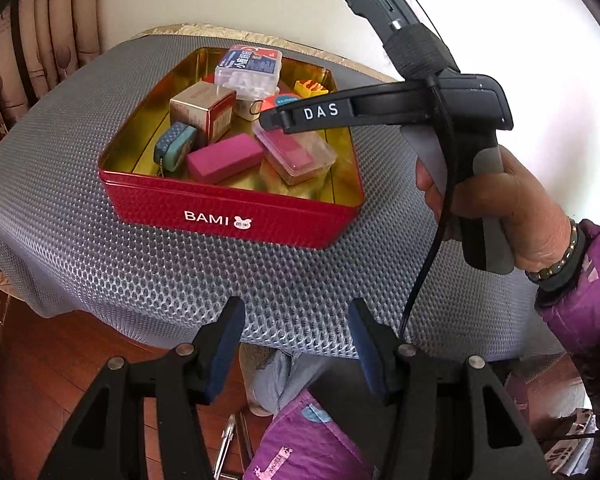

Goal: Organize rigid objects
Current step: 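Carry the tape measure over the tin and open the right tool, then reach to the gold metal bar and grasp it with the left tool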

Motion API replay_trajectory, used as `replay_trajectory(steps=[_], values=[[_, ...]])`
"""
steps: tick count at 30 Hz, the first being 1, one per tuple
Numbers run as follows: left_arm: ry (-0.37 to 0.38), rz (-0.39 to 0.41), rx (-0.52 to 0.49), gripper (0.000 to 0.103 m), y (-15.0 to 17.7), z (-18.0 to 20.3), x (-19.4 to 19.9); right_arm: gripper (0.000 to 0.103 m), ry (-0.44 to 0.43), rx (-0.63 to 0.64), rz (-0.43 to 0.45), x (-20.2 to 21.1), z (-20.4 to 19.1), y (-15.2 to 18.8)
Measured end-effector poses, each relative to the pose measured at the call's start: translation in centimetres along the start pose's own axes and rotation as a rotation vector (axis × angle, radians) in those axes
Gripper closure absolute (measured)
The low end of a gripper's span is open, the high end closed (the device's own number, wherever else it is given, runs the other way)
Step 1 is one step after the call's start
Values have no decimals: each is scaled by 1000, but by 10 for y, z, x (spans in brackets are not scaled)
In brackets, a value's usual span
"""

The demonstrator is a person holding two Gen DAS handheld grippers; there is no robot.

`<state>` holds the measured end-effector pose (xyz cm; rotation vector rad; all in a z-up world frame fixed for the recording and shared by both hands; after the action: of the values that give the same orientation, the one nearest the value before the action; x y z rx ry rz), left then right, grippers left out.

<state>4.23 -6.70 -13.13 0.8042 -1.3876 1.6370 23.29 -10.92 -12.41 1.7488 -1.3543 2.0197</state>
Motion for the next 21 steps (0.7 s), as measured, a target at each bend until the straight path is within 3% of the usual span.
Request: replay_trajectory(steps=[9, 11, 15, 17, 21], values=[[-6, -2, -4, 48, 0, 0, 0, 57, 19, 14, 26, 3, -1, -5], [-6, -5, -7, 48, 0, 2, -3, 44, 16, 11, 52, 13, 0, -5], [-10, -5, -21, 48, 1, 6, -5, 31, 9, -9, 171, 52, 1, -2], [-14, -2, -34, 48, 2, 9, -4, 21, 55, -17, 223, 73, 6, 9], [-8, -12, -67, 48, 7, 19, -7, 18, 236, -72, 228, 100, 47, 61]])
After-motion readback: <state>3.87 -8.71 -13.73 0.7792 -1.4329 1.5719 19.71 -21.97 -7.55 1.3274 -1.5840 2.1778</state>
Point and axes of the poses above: each gripper's, at about its wrist camera, not at the fingertips, and x roughly against the way its jaws point, z to its right, y to its underside, the point moved 9 cm from there along -x, roughly the way its jaws point, and after that the axes turned 4 degrees about -y, right-handed, at the moved point
